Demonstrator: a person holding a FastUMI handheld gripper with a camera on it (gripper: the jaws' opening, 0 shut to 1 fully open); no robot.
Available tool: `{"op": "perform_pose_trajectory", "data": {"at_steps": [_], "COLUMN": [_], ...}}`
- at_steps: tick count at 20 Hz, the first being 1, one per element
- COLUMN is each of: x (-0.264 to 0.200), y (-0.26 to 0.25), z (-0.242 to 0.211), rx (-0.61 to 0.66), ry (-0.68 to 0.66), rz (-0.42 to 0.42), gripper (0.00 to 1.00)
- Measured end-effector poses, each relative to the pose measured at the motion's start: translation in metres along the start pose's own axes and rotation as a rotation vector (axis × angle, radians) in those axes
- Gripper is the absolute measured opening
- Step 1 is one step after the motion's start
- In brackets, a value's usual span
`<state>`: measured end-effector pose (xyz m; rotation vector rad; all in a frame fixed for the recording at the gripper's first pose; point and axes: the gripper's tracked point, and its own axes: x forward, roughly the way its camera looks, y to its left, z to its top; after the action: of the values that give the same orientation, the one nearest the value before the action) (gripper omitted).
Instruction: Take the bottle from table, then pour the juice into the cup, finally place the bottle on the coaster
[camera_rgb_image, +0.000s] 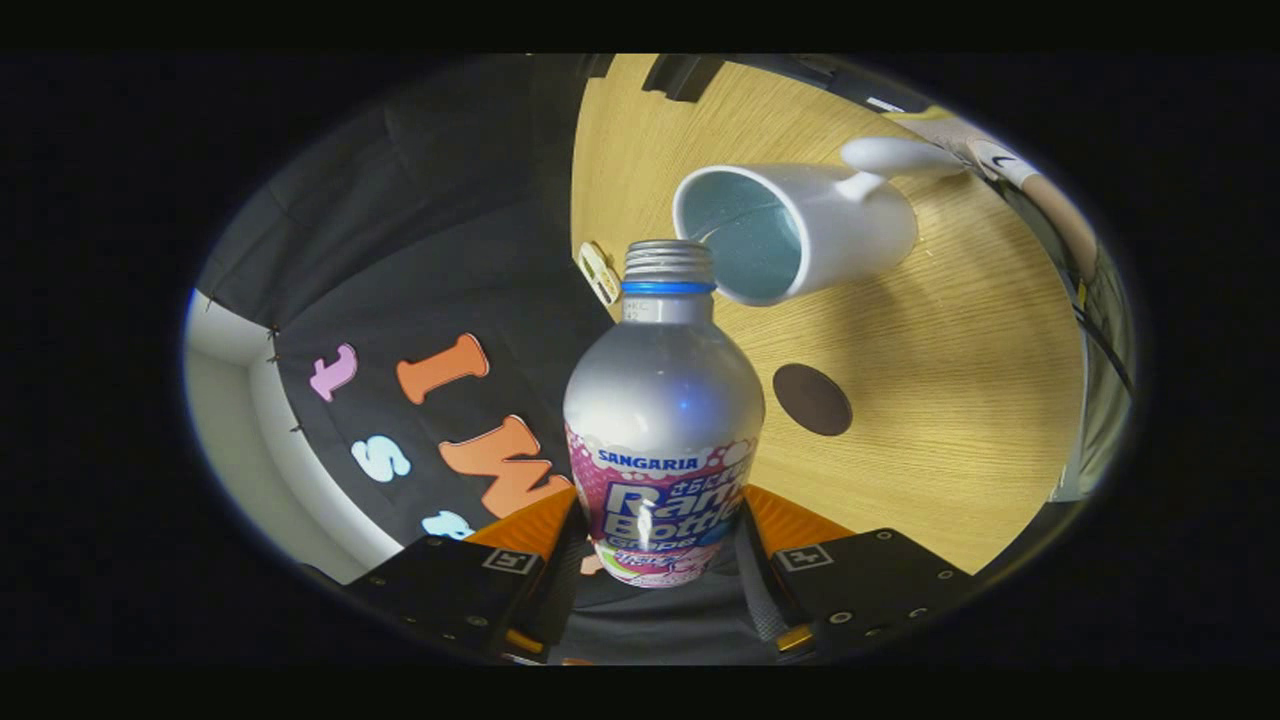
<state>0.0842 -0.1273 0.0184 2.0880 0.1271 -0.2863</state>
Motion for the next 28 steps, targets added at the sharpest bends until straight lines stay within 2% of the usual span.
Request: {"op": "perform_pose_trajectory", "data": {"at_steps": [16, 18, 23, 28], "x": [-0.003, -0.001, 0.005, 0.010], "y": [0.007, 0.006, -0.001, -0.009], "z": [0.007, 0.011, 0.015, 0.006], "rx": [0.073, 0.052, -0.077, -0.462], "ry": [-0.028, -0.037, -0.051, -0.033], "rz": [0.019, 0.015, 0.001, -0.011], "gripper": [0.72, 0.72, 0.72, 0.72]}}
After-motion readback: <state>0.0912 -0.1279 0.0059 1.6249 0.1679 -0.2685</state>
